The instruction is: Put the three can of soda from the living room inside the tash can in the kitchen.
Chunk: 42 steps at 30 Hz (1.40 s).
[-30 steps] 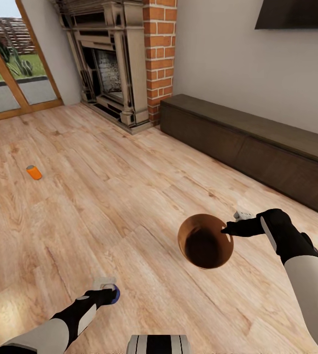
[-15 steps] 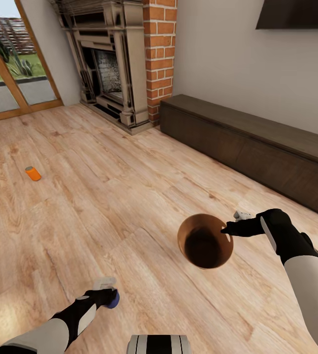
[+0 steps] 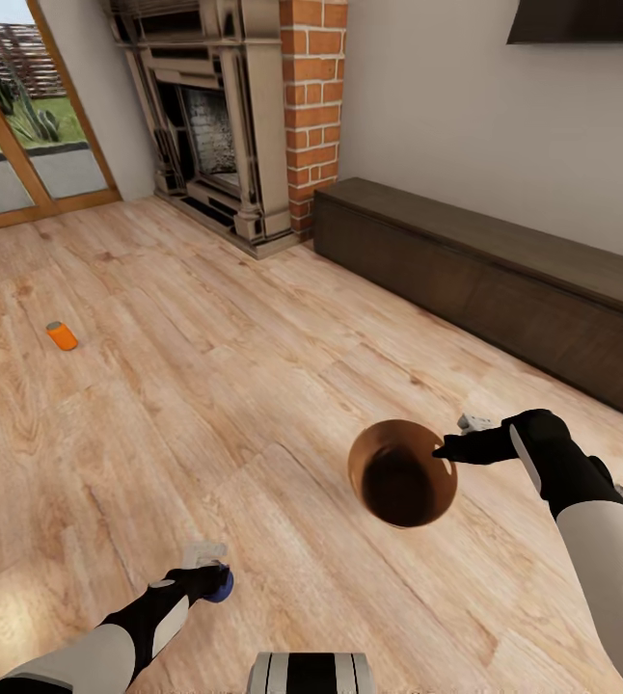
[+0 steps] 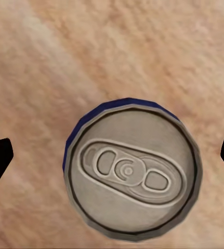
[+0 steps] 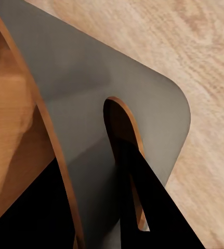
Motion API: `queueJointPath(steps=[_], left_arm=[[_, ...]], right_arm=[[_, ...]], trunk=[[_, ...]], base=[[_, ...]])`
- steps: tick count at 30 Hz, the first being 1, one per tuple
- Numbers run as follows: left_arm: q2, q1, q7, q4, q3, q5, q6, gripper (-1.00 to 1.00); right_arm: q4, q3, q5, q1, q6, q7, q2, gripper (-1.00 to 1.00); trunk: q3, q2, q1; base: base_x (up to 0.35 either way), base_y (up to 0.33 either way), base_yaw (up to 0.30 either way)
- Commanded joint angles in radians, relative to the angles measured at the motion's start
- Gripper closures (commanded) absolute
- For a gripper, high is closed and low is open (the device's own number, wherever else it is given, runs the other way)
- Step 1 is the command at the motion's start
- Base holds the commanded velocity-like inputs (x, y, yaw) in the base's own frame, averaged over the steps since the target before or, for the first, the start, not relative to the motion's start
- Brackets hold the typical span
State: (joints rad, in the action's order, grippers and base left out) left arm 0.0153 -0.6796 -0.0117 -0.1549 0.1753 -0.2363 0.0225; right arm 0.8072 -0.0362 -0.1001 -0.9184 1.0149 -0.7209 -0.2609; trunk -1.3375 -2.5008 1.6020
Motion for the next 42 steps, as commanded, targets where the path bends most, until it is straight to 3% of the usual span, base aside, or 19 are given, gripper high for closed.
queueJointPath(steps=[1, 7, 24, 25, 34, 42], left_arm=[[0.000, 0.000, 0.000, 0.000, 0.000, 0.000, 0.000, -1.00], [0.000, 0.000, 0.000, 0.000, 0.000, 0.000, 0.000, -1.00], [0.000, 0.000, 0.004, -0.001, 0.000, -0.001, -0.001, -1.00], [0.001, 0.000, 0.004, -0.001, 0.000, -0.001, -0.001, 1.00], [0.003, 0.001, 0.007, -0.002, 0.001, -0.003, 0.000, 1.00], [0.003, 0.002, 0.008, -0.002, 0.002, 0.000, 0.002, 1.00]], right_arm=[[0.000, -0.001, 0.028, 0.000, 0.009, -0.003, 0.000, 1.00], [0.001, -0.001, 0.029, 0.000, 0.009, -0.003, 0.000, 1.00], [0.000, 0.001, 0.029, 0.000, 0.009, -0.003, 0.000, 1.00], [0.001, 0.001, 0.029, 0.000, 0.009, -0.003, 0.000, 1.00], [0.001, 0.001, 0.030, 0.000, 0.009, -0.003, 0.000, 1.00], [0.001, 0.001, 0.030, 0.000, 0.010, -0.003, 0.000, 1.00]], trunk=[[-0.004, 0.000, 0.000], [-0.027, -0.002, 0.003], [-0.027, -0.002, 0.003], [-0.027, -0.002, 0.003], [-0.027, -0.002, 0.003], [0.004, 0.000, -0.001]], base=[[0.000, 0.000, 0.000], [0.000, 0.000, 0.000], [0.000, 0.000, 0.000], [0.000, 0.000, 0.000], [0.000, 0.000, 0.000], [0.000, 0.000, 0.000]])
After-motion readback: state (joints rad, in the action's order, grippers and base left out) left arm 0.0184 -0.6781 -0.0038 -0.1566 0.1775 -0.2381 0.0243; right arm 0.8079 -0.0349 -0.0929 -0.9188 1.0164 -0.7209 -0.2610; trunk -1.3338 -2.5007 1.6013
